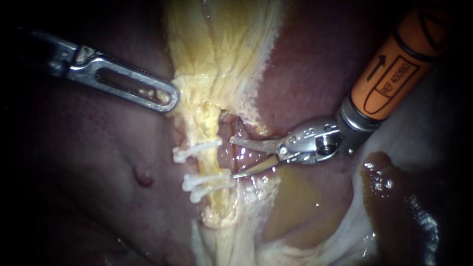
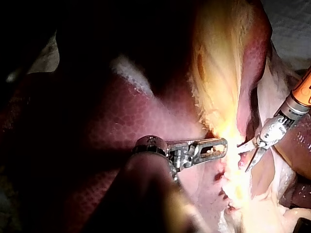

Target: Go to the cutting position left tube

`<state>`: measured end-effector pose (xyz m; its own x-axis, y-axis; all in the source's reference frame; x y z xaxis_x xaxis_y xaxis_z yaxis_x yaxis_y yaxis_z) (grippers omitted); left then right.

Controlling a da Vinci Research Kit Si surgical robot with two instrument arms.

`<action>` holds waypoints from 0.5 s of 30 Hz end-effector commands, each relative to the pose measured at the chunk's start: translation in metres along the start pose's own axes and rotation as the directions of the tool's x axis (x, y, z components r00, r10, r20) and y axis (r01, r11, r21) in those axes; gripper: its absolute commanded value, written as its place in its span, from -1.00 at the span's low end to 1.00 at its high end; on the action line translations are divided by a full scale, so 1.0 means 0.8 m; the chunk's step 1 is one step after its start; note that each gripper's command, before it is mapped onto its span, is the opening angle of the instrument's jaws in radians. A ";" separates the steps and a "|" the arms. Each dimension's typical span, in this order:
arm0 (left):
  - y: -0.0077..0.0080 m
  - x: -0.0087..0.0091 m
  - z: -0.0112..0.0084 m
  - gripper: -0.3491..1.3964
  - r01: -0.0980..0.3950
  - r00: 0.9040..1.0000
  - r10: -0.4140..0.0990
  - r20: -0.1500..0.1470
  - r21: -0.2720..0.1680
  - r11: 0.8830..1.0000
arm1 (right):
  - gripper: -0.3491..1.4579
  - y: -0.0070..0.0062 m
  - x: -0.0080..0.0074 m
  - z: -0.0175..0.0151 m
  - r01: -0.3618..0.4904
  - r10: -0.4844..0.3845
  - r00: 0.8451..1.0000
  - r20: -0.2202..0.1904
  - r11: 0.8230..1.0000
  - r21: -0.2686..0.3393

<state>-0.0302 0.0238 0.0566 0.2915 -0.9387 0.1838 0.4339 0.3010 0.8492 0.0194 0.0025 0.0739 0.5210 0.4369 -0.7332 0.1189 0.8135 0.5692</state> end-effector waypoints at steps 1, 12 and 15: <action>0.0000 0.0000 0.0000 -1.00 0.001 1.000 -0.001 0.000 -0.001 1.000 | 0.98 0.0000 0.0001 0.0000 -0.004 0.004 1.000 -0.006 1.000 0.003; 0.0000 0.0000 0.0000 -1.00 0.001 1.000 -0.001 0.001 -0.001 1.000 | 0.98 -0.0008 0.0006 0.0001 0.002 -0.002 1.000 -0.011 1.000 0.027; -0.0001 -0.0001 0.0001 -1.00 0.001 1.000 -0.001 0.001 -0.001 1.000 | 0.98 -0.0009 0.0008 0.0004 0.010 -0.009 1.000 -0.014 0.999 0.045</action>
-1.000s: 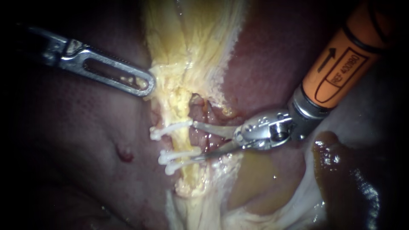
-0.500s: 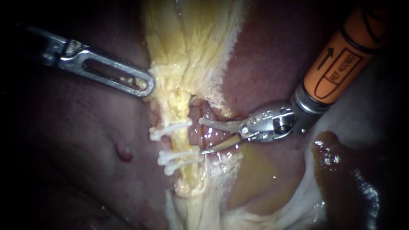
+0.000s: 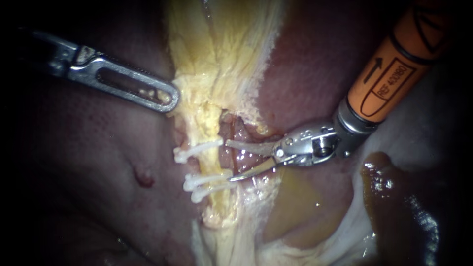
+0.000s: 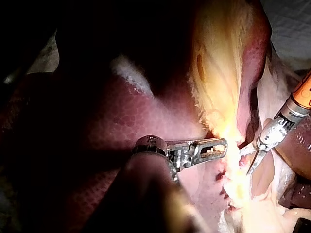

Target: Go to the cutting position left tube

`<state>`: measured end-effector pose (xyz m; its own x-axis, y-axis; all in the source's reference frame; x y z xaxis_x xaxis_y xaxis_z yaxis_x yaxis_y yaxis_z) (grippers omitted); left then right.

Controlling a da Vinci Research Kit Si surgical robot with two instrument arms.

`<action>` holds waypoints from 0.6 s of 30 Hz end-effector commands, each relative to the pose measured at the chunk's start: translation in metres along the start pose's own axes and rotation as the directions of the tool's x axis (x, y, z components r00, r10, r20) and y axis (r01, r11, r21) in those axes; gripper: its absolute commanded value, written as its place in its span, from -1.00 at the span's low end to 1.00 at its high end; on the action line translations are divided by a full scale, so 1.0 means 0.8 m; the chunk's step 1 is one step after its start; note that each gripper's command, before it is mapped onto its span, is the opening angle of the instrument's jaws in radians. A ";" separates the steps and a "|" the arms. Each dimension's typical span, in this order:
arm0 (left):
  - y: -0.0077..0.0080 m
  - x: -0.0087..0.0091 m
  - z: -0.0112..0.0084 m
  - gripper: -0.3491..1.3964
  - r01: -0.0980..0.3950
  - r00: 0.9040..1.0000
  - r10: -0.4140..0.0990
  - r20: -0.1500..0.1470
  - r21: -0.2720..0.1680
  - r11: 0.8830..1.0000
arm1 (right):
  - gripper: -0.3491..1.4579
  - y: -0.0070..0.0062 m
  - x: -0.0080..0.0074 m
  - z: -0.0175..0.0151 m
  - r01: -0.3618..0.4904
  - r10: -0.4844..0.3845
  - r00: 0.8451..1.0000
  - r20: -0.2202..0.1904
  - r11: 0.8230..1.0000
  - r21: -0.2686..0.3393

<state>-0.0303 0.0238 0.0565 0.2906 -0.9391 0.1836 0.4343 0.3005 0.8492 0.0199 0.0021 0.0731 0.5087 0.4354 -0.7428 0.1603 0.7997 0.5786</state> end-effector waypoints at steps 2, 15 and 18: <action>0.0000 0.0000 0.0001 -1.00 0.000 1.000 0.000 0.000 -0.001 1.000 | 0.98 0.0000 0.0002 0.0002 0.009 -0.008 1.000 -0.011 1.000 0.021; 0.0000 -0.0001 0.0003 -1.00 0.001 1.000 -0.001 0.001 -0.002 1.000 | 0.98 -0.0011 0.0024 0.0025 0.012 -0.005 0.998 -0.055 0.991 0.136; 0.0000 -0.0001 0.0004 -1.00 0.001 1.000 -0.001 0.001 -0.002 1.000 | 0.98 -0.0013 0.0029 0.0030 0.010 0.002 0.997 -0.074 0.987 0.162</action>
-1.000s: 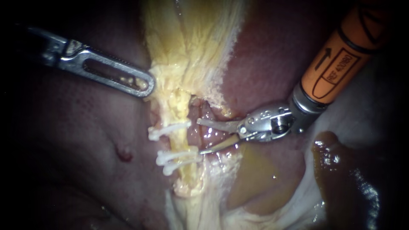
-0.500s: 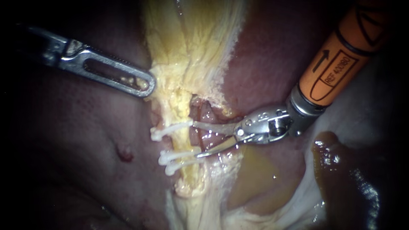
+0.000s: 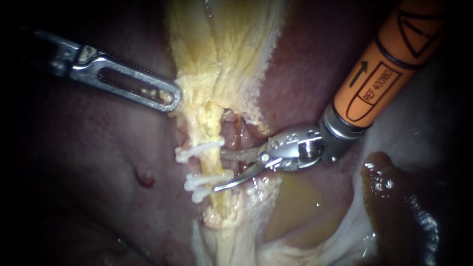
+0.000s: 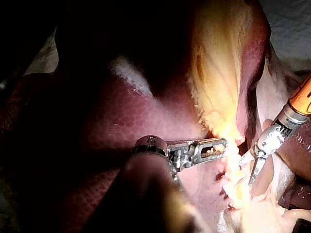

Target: Go to the cutting position left tube

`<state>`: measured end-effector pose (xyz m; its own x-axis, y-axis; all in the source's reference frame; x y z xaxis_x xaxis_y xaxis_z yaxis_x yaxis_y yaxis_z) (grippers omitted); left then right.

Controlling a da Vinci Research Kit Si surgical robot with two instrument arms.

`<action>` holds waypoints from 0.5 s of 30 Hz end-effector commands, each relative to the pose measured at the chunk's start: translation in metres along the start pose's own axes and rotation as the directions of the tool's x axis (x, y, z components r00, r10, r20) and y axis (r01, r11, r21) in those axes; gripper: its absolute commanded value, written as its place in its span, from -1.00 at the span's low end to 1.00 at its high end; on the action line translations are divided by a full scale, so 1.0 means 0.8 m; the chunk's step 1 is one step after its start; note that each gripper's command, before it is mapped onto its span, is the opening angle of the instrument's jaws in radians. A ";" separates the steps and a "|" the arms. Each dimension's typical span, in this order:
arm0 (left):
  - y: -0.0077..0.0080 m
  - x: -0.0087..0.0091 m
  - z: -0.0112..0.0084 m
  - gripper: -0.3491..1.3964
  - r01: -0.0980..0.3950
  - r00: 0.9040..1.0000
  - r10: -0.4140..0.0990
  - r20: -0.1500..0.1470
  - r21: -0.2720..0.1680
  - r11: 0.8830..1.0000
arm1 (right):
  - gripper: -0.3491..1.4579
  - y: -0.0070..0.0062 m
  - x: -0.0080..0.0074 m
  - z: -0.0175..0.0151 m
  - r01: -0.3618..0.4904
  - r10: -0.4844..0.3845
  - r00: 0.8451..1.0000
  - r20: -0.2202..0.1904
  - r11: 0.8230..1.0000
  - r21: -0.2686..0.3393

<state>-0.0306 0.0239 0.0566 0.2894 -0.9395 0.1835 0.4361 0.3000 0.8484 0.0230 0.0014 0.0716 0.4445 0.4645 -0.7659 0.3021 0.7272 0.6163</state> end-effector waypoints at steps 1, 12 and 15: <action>0.0000 0.0000 0.0001 -1.00 0.000 1.000 0.000 0.000 0.000 1.000 | 0.98 -0.0001 0.0001 0.0002 -0.004 0.004 1.000 -0.005 1.000 0.006; 0.0003 -0.0001 0.0006 -1.00 0.000 1.000 0.000 0.001 -0.001 1.000 | 0.98 0.0010 0.0012 0.0025 0.012 -0.011 0.999 -0.030 0.999 0.036; 0.0004 -0.0002 0.0008 -1.00 0.000 1.000 0.000 0.001 -0.002 1.000 | 0.98 0.0013 0.0014 0.0029 0.011 -0.009 0.999 -0.034 0.999 0.046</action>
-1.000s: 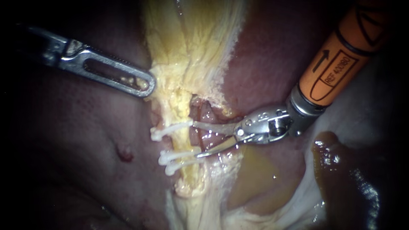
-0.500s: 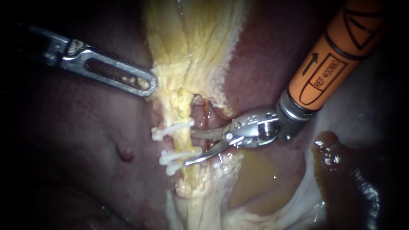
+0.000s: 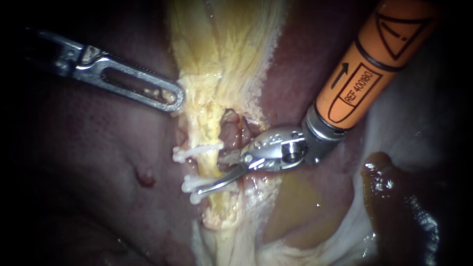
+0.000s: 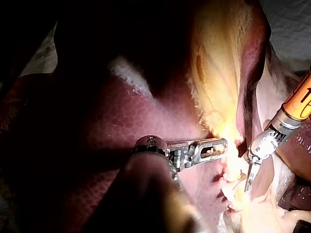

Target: Go to the cutting position left tube

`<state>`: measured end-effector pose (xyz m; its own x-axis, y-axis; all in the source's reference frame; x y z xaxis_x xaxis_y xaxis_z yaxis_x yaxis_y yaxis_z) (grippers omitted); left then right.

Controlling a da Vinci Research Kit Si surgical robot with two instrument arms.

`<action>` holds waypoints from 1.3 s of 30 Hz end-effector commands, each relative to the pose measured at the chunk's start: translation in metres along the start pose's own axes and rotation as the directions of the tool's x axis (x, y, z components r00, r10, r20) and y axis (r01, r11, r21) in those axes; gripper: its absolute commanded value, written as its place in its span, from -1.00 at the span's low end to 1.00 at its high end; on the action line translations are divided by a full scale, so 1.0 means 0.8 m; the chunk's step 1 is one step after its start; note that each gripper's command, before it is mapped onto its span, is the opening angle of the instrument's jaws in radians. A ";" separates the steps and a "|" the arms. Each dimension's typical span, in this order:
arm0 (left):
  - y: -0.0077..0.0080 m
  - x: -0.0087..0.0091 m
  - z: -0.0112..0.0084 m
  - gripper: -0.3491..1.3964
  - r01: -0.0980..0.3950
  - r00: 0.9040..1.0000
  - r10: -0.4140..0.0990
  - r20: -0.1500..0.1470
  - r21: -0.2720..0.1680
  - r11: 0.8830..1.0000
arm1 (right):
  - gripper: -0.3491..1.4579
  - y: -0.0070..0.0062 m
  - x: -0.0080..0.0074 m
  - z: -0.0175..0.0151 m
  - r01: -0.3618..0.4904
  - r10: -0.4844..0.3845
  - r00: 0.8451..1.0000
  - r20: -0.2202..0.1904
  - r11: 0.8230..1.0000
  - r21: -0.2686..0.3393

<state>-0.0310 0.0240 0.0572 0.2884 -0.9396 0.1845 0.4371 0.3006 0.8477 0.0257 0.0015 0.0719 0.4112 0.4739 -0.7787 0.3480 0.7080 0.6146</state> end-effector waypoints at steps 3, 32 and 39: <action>0.0002 -0.0001 0.0001 -1.00 0.000 1.000 0.000 0.000 0.000 1.000 | 0.98 0.0001 0.0002 0.0003 0.002 -0.002 1.000 -0.013 1.000 0.007; 0.0011 -0.0010 0.0009 -1.00 0.003 1.000 -0.003 0.002 -0.002 1.000 | 0.90 0.0005 0.0018 0.0029 0.010 -0.008 0.999 -0.047 0.999 0.038; 0.0012 -0.0012 0.0007 -1.00 0.004 1.000 -0.004 0.001 -0.001 1.000 | 0.94 -0.0008 0.0028 0.0036 0.002 0.001 0.998 -0.062 0.999 0.051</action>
<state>-0.0314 0.0252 0.0582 0.2859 -0.9409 0.1814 0.4400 0.2971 0.8474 0.0289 0.0005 0.0699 0.3569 0.5066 -0.7848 0.3916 0.6817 0.6181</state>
